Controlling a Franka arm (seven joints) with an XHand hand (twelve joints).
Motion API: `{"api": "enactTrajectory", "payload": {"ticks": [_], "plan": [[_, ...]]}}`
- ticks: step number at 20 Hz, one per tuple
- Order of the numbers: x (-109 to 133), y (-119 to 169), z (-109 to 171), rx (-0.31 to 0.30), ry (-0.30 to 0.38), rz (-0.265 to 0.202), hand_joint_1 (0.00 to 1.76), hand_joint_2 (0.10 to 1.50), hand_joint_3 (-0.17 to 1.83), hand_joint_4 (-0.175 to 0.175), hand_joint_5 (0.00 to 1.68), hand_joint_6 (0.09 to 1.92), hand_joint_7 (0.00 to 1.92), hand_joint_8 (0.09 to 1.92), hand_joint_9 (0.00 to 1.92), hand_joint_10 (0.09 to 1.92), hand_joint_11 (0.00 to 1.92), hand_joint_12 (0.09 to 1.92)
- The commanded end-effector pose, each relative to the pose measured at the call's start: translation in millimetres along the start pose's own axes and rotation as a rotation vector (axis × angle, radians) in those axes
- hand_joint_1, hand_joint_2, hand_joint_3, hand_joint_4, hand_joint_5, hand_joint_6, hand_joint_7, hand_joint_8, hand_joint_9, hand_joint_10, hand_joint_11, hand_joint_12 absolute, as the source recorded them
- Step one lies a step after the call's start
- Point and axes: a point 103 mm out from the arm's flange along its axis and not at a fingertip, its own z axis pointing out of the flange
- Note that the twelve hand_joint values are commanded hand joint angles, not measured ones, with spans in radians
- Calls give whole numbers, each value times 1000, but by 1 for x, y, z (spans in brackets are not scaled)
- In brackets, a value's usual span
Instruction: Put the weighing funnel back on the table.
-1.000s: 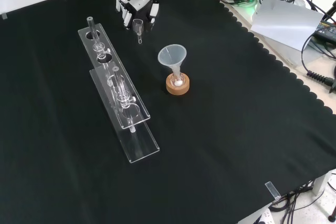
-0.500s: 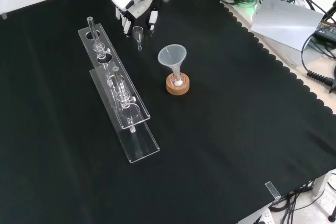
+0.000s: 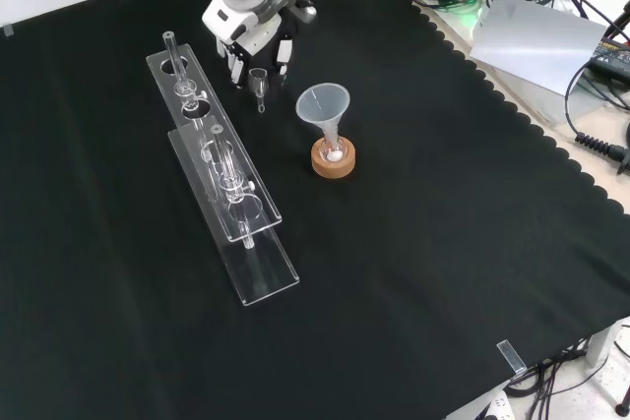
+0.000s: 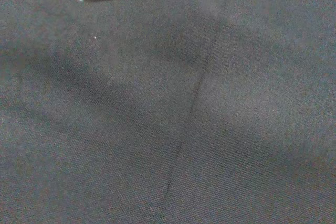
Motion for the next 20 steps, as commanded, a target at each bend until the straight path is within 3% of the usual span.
{"api": "enactTrajectory", "payload": {"ticks": [1, 20], "plan": [[3, 8, 3, 6, -1, 7, 1248, 1041, -10, 57, 1154, 778, 1176, 669, 1428, 142, 1125, 814], [8, 18, 28, 38, 23, 9, 1248, 1041, -9, 57, 1151, 782, 1172, 675, 1425, 139, 1125, 817]]}}
